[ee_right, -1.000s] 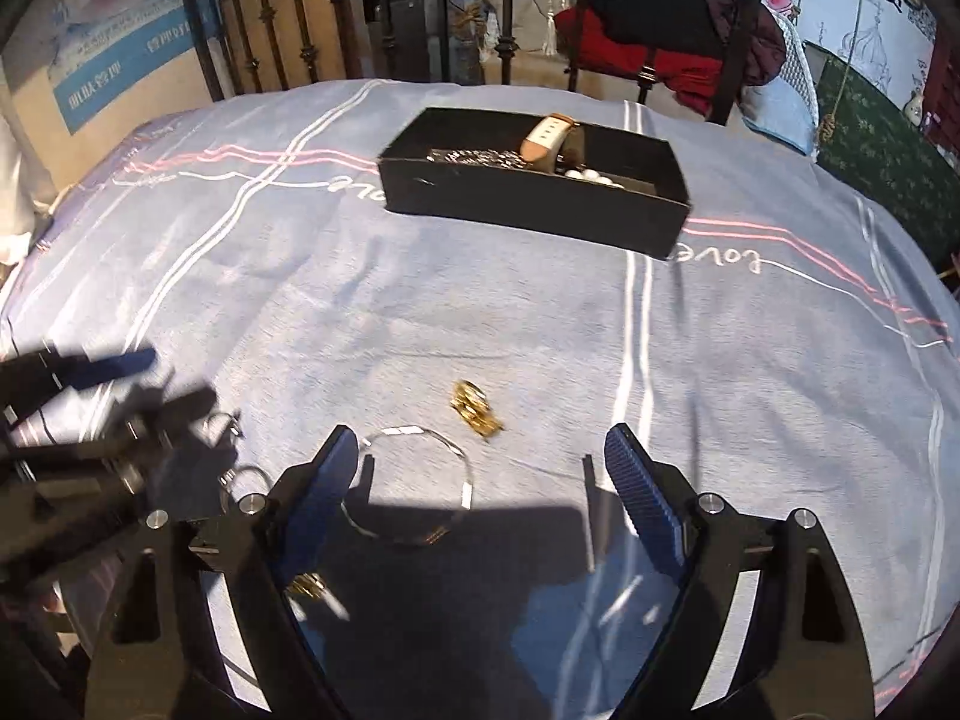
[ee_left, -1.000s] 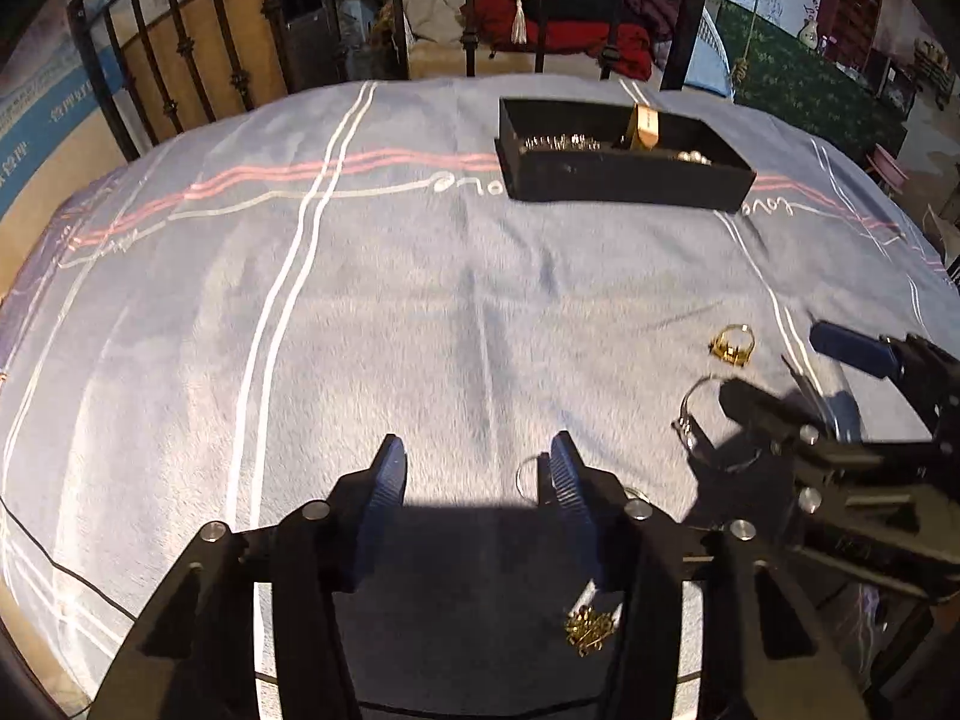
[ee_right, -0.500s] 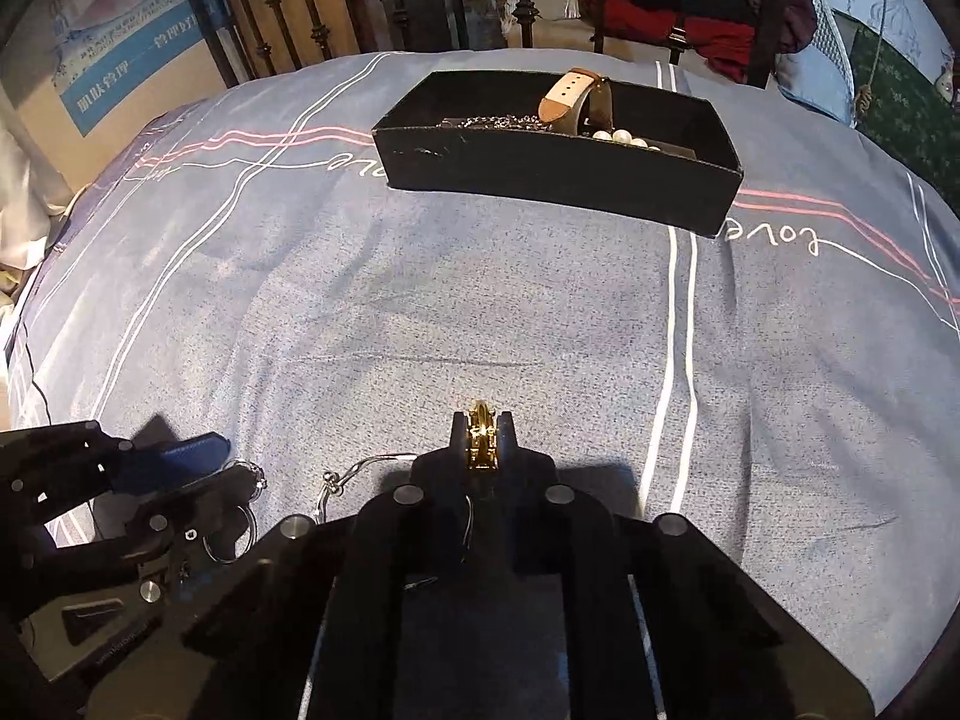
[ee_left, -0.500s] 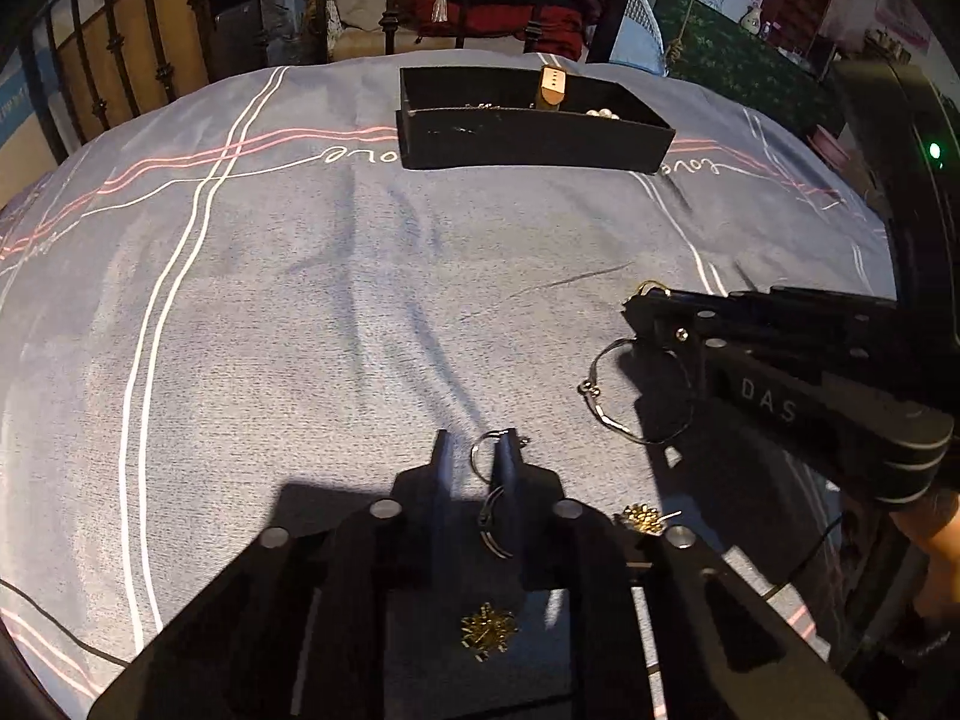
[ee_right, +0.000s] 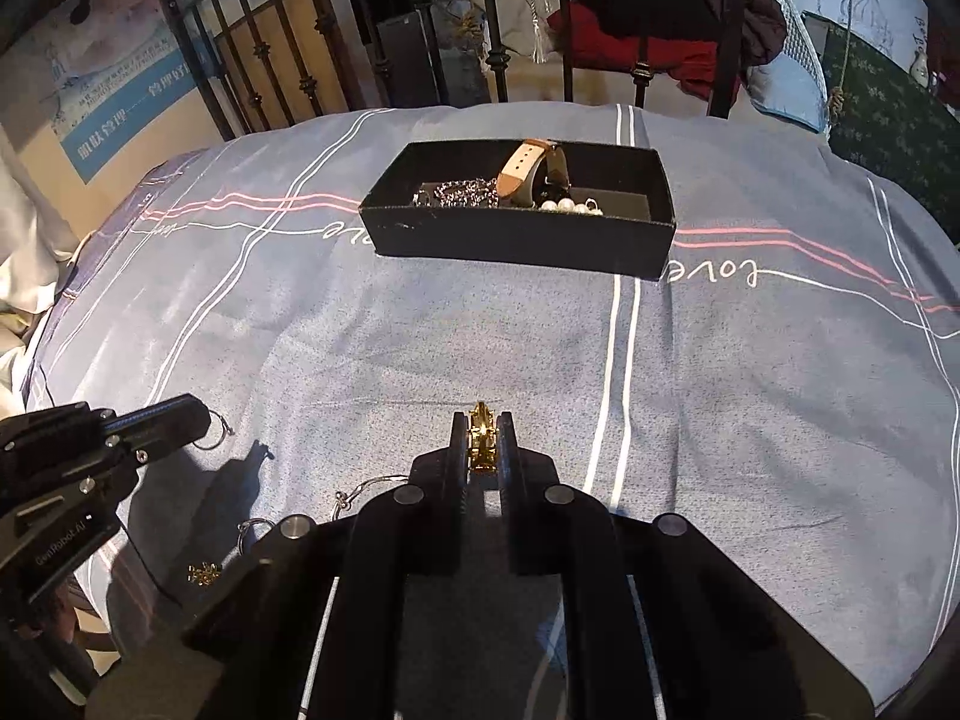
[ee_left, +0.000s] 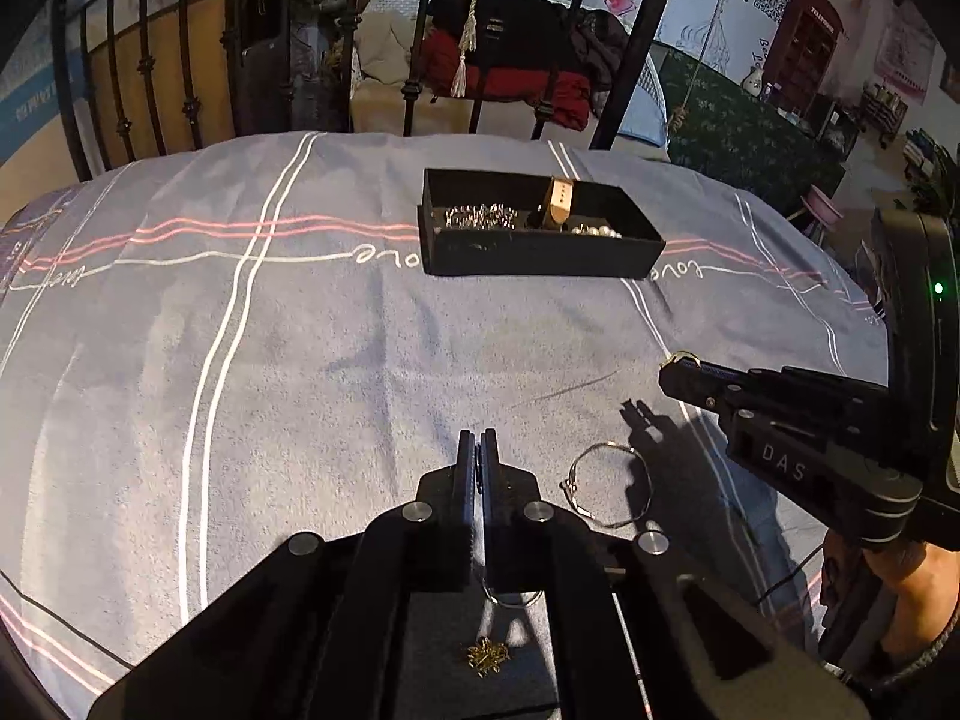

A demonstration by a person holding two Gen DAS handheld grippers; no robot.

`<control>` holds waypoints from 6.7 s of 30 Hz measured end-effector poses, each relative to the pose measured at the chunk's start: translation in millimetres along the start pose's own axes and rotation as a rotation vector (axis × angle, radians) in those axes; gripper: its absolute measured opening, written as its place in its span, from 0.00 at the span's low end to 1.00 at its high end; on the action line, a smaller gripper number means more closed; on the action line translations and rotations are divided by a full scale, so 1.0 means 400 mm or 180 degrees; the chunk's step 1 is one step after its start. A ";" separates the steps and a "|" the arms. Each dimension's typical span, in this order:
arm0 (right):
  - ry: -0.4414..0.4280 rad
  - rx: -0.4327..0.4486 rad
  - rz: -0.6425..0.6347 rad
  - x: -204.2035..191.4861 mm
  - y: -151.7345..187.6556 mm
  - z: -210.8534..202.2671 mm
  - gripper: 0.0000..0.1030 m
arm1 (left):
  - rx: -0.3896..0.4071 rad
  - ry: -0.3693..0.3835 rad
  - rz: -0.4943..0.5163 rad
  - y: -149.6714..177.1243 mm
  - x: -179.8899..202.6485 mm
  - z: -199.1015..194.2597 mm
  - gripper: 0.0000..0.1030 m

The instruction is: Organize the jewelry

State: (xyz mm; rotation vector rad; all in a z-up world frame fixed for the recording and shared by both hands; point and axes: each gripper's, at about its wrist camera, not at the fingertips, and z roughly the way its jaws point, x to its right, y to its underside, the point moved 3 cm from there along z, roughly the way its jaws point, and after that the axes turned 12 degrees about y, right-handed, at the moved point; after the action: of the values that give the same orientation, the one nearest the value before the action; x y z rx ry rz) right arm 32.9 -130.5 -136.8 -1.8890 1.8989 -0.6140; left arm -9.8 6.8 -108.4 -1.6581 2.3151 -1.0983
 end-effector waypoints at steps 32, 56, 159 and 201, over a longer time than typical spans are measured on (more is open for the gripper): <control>0.0275 0.0009 0.0309 0.090 -0.353 0.199 0.10 | 0.0276 -0.0245 0.0124 -0.433 -0.003 0.245 0.02; 0.0109 -0.0011 -0.0391 -0.045 0.008 -0.006 0.63 | -0.0011 -0.0319 -0.0146 -0.014 -0.036 -0.052 0.58; -0.0263 -0.0121 -0.0642 -0.179 0.185 -0.025 0.68 | -0.0593 0.0101 0.0411 0.226 0.001 -0.033 0.48; 0.0101 0.0337 0.0202 0.093 -0.316 0.030 0.18 | 0.0154 0.0158 0.0205 -0.383 0.029 0.184 0.16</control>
State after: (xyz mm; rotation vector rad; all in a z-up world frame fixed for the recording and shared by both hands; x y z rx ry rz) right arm 143.6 -167.5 -74.7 -1.7567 1.8989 -0.7136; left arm 140.2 -63.0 -67.9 -1.5459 2.3344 -1.1853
